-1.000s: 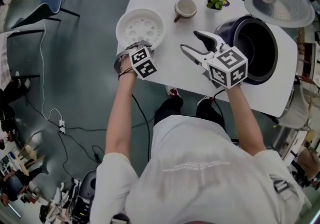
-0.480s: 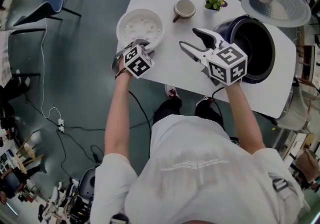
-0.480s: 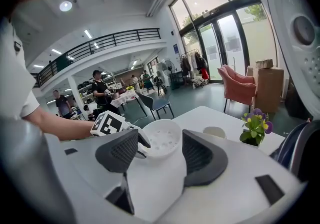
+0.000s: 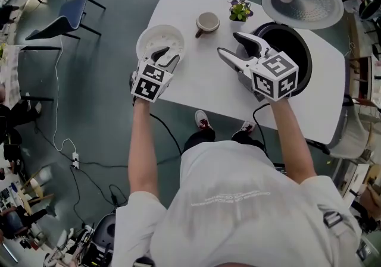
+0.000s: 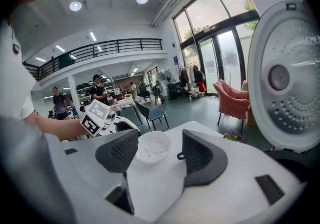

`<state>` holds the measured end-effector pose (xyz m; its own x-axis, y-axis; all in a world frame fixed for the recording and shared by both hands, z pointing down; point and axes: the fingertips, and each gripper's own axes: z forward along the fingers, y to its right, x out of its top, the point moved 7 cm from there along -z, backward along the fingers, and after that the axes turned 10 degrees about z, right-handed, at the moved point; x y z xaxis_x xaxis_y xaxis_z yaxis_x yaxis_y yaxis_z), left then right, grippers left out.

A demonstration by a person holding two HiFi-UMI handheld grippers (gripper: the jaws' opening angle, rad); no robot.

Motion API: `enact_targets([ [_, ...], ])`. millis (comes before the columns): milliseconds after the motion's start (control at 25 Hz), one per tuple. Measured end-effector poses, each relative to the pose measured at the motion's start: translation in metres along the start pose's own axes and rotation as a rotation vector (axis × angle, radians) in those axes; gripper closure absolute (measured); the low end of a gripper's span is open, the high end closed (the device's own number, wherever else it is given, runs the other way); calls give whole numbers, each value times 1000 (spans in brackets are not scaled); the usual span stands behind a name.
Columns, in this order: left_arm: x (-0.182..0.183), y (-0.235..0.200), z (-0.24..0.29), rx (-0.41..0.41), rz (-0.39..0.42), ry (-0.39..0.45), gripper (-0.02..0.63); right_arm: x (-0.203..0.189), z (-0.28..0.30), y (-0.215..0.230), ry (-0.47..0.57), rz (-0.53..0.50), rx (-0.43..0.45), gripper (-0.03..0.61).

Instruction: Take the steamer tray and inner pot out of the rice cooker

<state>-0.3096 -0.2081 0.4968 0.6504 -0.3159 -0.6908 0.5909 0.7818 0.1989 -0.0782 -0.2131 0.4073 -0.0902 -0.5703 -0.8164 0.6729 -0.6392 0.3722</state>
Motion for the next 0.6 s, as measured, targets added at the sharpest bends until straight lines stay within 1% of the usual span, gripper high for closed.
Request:
enact_targets([
  [200,47,-9,-34,134,-106,175,448,22,-42,7,70,-38,-33,288],
  [320,74,-11,-50,200,-138,259,449,36,-69,19,121,-55,-63,288],
  [480,112,-9,-70,271,-110,331,449,52,-108,35,187,-76,-105,288],
  [600,143,-5,-81,299,-77,382,449,62,-135,46,229,-86,-134,288],
])
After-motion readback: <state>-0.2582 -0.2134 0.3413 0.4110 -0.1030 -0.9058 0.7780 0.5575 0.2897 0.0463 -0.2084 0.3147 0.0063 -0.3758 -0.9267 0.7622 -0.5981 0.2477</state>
